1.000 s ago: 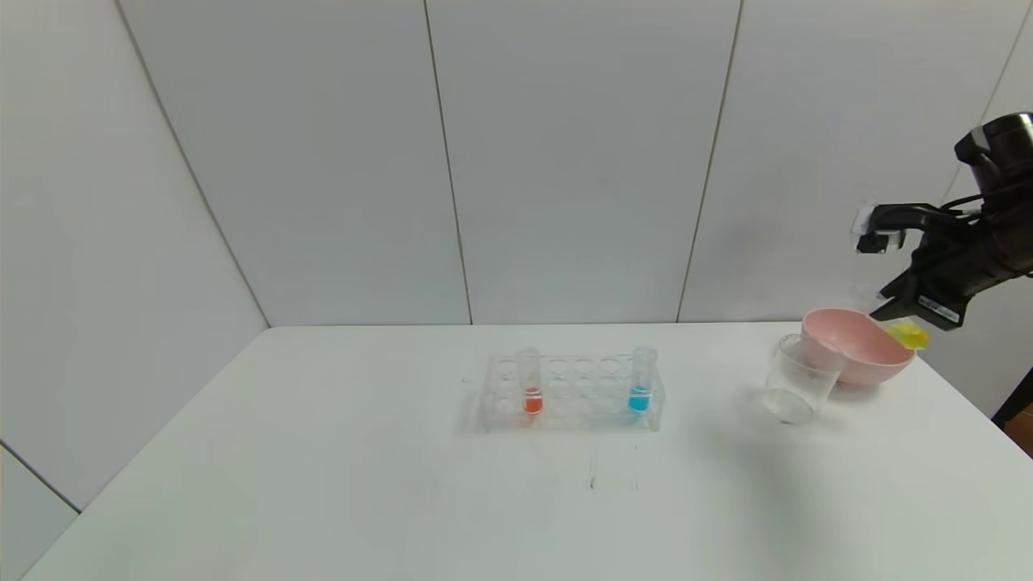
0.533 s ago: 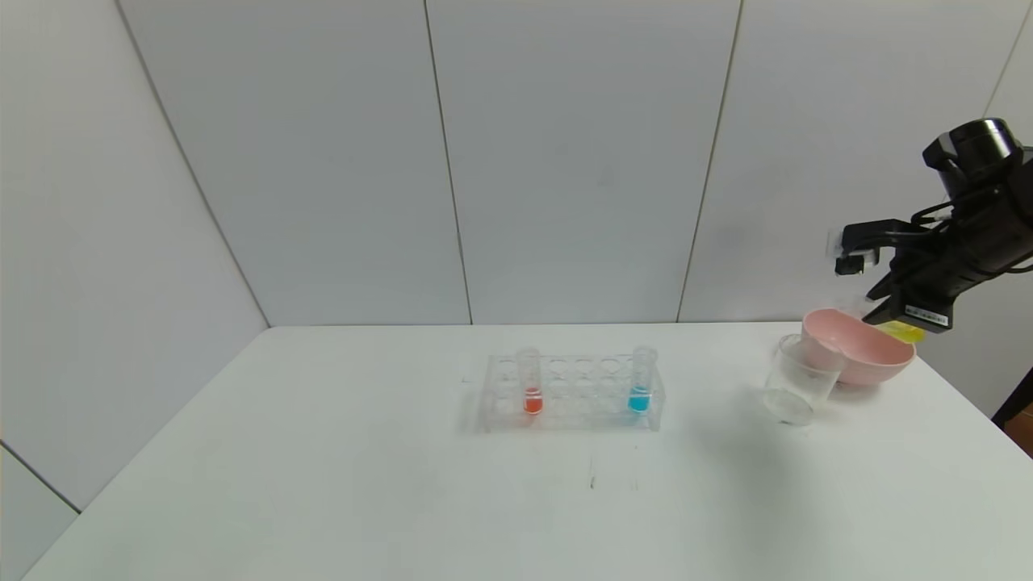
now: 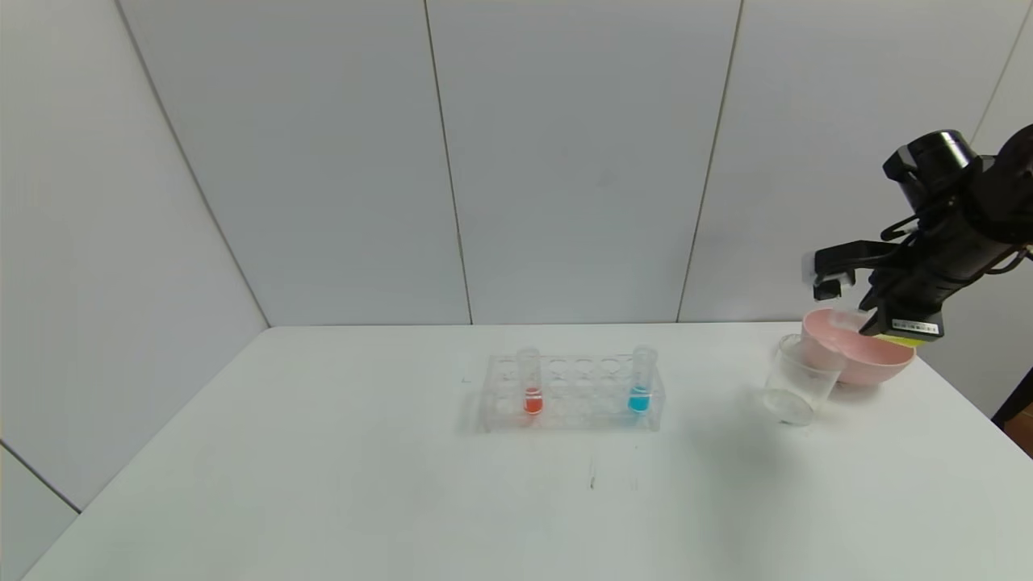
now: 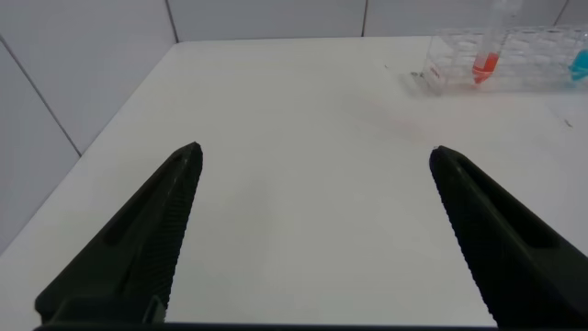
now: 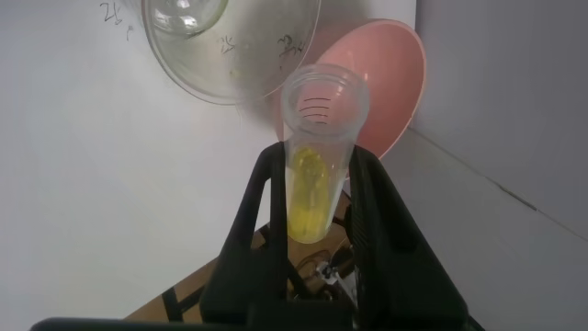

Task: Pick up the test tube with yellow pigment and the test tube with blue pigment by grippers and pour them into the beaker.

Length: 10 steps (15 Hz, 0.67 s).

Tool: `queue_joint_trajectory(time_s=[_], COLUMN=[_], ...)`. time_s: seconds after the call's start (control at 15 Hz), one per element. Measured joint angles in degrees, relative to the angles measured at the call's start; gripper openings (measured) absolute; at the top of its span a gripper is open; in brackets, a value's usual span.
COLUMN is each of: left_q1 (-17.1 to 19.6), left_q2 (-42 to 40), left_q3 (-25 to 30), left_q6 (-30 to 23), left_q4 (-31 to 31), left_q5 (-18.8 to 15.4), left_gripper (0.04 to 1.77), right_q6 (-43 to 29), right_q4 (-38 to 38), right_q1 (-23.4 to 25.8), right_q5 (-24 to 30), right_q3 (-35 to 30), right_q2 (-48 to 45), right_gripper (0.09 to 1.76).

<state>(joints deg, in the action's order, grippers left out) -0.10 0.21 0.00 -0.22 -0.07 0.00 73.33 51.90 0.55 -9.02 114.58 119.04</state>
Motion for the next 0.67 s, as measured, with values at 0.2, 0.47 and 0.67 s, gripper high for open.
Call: queue_joint_trajectory(time_s=[0.2, 0.47, 0.67], left_q1=[0.0, 0.0, 0.0], left_q2=[0.0, 0.0, 0.0], left_q3=[0.0, 0.0, 0.0], left_q6=[0.0, 0.0, 0.0], left_q4=[0.0, 0.0, 0.0], left_q5=[0.0, 0.0, 0.0], left_gripper=[1.76, 1.76, 1.76], right_q6=[0.7, 2.1, 3.2], right_q4=[0.2, 0.7, 0.2], right_q1=[-0.8, -2.0, -2.9], right_q5=[-2.4, -6.7, -9.8], right_q3=[0.0, 0.0, 0.0], right_q2=[0.5, 1.2, 1.5], right_gripper=[0.47, 0.47, 0.47])
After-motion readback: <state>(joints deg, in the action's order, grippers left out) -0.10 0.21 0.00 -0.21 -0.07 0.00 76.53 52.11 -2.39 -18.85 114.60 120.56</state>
